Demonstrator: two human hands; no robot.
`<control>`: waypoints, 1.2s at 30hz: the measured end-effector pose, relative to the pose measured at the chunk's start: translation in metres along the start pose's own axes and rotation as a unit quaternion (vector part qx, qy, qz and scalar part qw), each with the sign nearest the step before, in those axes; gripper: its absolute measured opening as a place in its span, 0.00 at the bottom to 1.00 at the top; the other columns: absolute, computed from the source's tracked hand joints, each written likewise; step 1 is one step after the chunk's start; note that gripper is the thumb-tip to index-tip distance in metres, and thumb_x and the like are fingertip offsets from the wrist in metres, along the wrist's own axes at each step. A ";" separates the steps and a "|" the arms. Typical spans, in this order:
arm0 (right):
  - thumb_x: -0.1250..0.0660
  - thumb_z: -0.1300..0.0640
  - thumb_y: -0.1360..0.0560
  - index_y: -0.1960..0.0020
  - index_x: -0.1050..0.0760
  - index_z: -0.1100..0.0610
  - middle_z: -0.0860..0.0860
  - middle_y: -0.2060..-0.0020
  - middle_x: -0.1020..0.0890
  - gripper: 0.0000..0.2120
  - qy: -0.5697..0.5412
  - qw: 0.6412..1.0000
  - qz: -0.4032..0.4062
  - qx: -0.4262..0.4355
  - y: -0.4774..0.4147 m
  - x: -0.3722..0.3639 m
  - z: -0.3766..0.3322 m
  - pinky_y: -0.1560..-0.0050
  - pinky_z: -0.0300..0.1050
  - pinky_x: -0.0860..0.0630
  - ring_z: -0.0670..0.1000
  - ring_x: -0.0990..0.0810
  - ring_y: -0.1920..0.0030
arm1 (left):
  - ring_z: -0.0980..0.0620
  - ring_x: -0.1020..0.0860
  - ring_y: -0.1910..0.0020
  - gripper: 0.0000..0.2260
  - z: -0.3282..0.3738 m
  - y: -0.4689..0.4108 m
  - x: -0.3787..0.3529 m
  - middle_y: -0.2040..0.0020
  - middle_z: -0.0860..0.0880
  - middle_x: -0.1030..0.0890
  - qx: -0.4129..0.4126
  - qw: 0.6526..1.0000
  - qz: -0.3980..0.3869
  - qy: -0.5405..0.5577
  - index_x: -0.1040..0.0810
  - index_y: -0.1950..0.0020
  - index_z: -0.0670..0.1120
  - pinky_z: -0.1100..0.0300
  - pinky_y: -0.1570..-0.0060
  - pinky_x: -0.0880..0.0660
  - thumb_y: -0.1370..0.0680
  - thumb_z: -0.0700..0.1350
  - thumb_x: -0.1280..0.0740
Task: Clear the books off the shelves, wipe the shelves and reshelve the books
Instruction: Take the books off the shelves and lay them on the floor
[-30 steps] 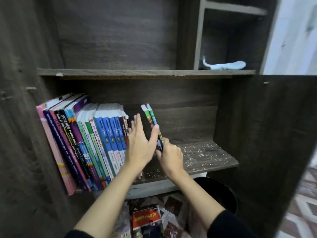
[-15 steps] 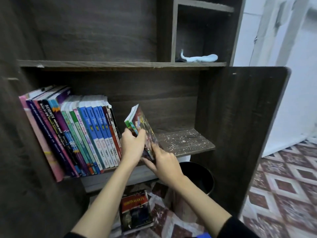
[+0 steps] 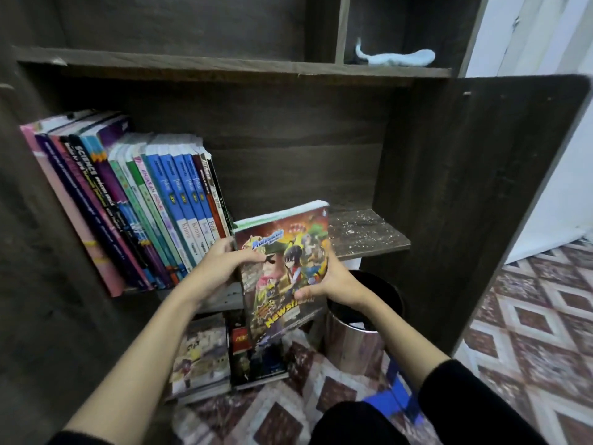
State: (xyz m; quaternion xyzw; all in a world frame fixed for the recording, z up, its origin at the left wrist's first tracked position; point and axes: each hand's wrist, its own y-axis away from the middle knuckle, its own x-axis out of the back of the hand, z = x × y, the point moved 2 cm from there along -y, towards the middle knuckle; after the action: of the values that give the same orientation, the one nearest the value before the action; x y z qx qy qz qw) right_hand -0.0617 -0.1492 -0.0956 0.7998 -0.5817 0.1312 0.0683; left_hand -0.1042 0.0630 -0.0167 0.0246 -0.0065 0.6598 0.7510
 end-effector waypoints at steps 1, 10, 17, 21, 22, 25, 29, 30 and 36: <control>0.18 0.62 0.42 0.27 0.41 0.58 0.53 0.39 0.21 0.50 -0.007 1.000 -0.011 -0.003 0.001 -0.005 0.006 0.34 0.51 0.28 0.50 0.21 0.40 | 0.45 0.23 0.50 0.38 -0.005 -0.003 0.002 0.43 0.36 0.26 0.029 0.999 -0.019 0.001 0.33 0.40 0.33 0.52 0.48 0.27 0.43 0.44 0.20; 0.26 0.77 0.38 0.61 0.20 0.62 0.47 0.67 0.15 0.13 -0.136 0.982 0.059 -0.118 0.022 -0.052 0.087 0.61 0.35 0.23 0.45 0.17 0.63 | 0.40 0.25 0.51 0.26 -0.084 -0.027 0.015 0.50 0.34 0.25 0.180 0.977 -0.104 -0.048 0.28 0.45 0.29 0.41 0.36 0.32 0.41 0.34 0.31; 0.28 0.76 0.35 0.65 0.24 0.60 0.42 0.76 0.20 0.13 -0.160 0.963 0.033 -0.217 0.019 -0.078 0.149 0.68 0.29 0.28 0.36 0.22 0.73 | 0.44 0.26 0.43 0.11 -0.171 -0.040 0.018 0.40 0.38 0.25 0.281 0.957 -0.059 -0.037 0.27 0.48 0.39 0.51 0.42 0.30 0.28 0.42 0.35; 0.23 0.71 0.37 0.59 0.21 0.61 0.45 0.67 0.16 0.11 -0.145 0.946 0.023 -0.289 0.011 -0.090 0.192 0.64 0.32 0.25 0.43 0.17 0.64 | 0.41 0.41 0.27 0.32 -0.236 -0.038 0.016 0.24 0.44 0.40 0.340 0.939 -0.030 -0.035 0.35 0.28 0.46 0.44 0.29 0.42 0.28 0.54 0.31; 0.22 0.70 0.38 0.57 0.20 0.61 0.47 0.64 0.15 0.13 -0.138 0.941 0.023 -0.307 0.007 -0.093 0.202 0.61 0.34 0.24 0.47 0.16 0.59 | 0.42 0.41 0.27 0.30 -0.252 -0.038 0.015 0.24 0.45 0.41 0.347 0.937 -0.020 -0.037 0.38 0.26 0.46 0.47 0.29 0.42 0.24 0.55 0.34; 0.21 0.69 0.39 0.57 0.19 0.63 0.50 0.61 0.15 0.12 -0.125 0.923 0.014 -0.363 -0.005 -0.100 0.225 0.57 0.38 0.23 0.51 0.17 0.55 | 0.43 0.30 0.35 0.18 -0.294 -0.041 0.012 0.31 0.42 0.30 0.376 0.925 0.018 -0.059 0.31 0.31 0.43 0.51 0.37 0.34 0.19 0.47 0.39; 0.24 0.70 0.36 0.58 0.20 0.66 0.54 0.57 0.15 0.08 -0.137 0.893 -0.004 -0.429 -0.025 -0.111 0.254 0.56 0.37 0.23 0.52 0.18 0.54 | 0.45 0.24 0.57 0.13 -0.340 -0.055 0.016 0.54 0.41 0.21 0.398 0.910 0.092 -0.069 0.25 0.39 0.36 0.56 0.59 0.30 0.22 0.34 0.41; 0.23 0.68 0.36 0.56 0.20 0.66 0.57 0.48 0.17 0.11 -0.138 0.885 -0.004 -0.446 -0.030 -0.113 0.259 0.46 0.41 0.24 0.55 0.20 0.45 | 0.46 0.26 0.60 0.13 -0.347 -0.058 0.017 0.56 0.41 0.22 0.404 0.906 0.104 -0.068 0.26 0.38 0.37 0.57 0.61 0.32 0.21 0.34 0.41; 0.23 0.66 0.35 0.43 0.24 0.70 0.58 0.37 0.24 0.23 -0.127 0.870 0.004 -0.477 -0.070 -0.120 0.287 0.38 0.50 0.32 0.58 0.30 0.32 | 0.51 0.29 0.64 0.15 -0.372 -0.093 0.012 0.58 0.47 0.24 0.386 0.908 0.146 -0.069 0.27 0.34 0.42 0.59 0.66 0.35 0.20 0.37 0.43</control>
State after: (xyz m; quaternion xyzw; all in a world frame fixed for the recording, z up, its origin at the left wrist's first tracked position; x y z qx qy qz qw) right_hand 0.0079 -0.0930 -0.4019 0.6775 -0.5800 -0.2648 0.3666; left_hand -0.0189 0.0804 -0.3906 0.3569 0.1933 0.7095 0.5760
